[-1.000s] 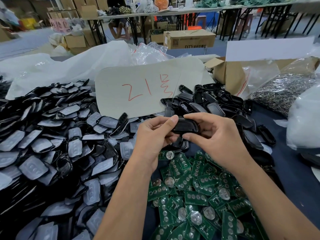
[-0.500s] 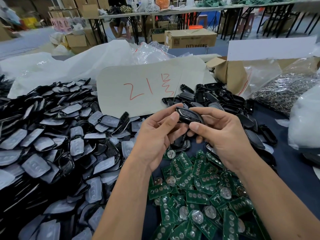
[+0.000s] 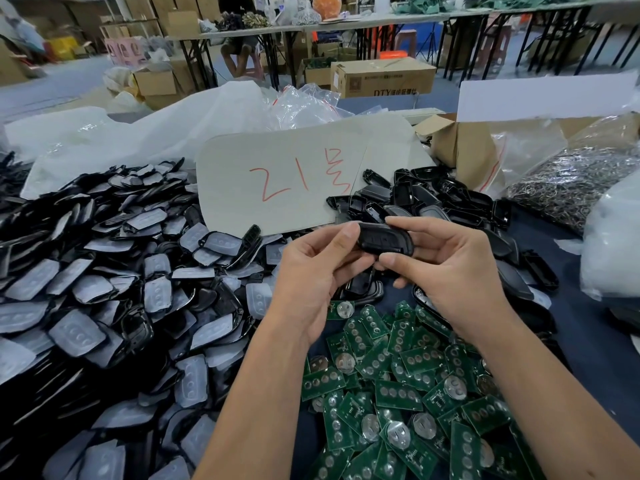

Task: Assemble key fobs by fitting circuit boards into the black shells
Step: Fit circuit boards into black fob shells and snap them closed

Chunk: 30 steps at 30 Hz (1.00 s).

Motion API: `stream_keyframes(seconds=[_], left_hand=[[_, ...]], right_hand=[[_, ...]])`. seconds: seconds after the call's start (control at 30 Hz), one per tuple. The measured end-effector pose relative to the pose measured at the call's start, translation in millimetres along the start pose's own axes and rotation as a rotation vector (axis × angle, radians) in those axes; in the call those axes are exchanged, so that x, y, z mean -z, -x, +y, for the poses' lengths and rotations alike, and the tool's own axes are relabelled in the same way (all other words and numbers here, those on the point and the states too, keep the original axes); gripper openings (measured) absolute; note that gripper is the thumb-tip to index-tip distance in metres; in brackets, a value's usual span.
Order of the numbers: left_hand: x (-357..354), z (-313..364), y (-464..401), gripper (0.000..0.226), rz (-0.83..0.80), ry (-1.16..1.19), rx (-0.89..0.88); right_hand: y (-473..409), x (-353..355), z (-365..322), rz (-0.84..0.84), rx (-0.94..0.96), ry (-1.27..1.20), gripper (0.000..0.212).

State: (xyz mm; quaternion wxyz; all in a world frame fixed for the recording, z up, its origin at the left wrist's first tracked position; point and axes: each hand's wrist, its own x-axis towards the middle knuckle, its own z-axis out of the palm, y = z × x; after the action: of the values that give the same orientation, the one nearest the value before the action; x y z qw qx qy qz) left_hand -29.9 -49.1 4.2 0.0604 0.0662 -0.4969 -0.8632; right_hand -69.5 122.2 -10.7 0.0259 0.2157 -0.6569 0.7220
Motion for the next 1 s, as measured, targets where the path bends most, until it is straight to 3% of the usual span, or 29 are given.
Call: stream_keyframes(seconds=[0.27,0.5,1.0], left_hand=[[3.2,-2.9,-1.2,0.016,0.047,-0.066,-0.024],[2.7,-3.6,-1.0,0.017,-0.009,-0.032,-0.045],[0.5,-5.2,-1.7,0.018,-0.09,-0.057,-0.147]], right_hand=[[1.0,-1.4,4.0,-0.034,0.036,0.1,0.046],[-0.7,-5.0,4.0,0.063,-0.013,-0.051,0.02],[-1.9,-1.4,2.3,0.066,-0.042,-0.096,0.022]])
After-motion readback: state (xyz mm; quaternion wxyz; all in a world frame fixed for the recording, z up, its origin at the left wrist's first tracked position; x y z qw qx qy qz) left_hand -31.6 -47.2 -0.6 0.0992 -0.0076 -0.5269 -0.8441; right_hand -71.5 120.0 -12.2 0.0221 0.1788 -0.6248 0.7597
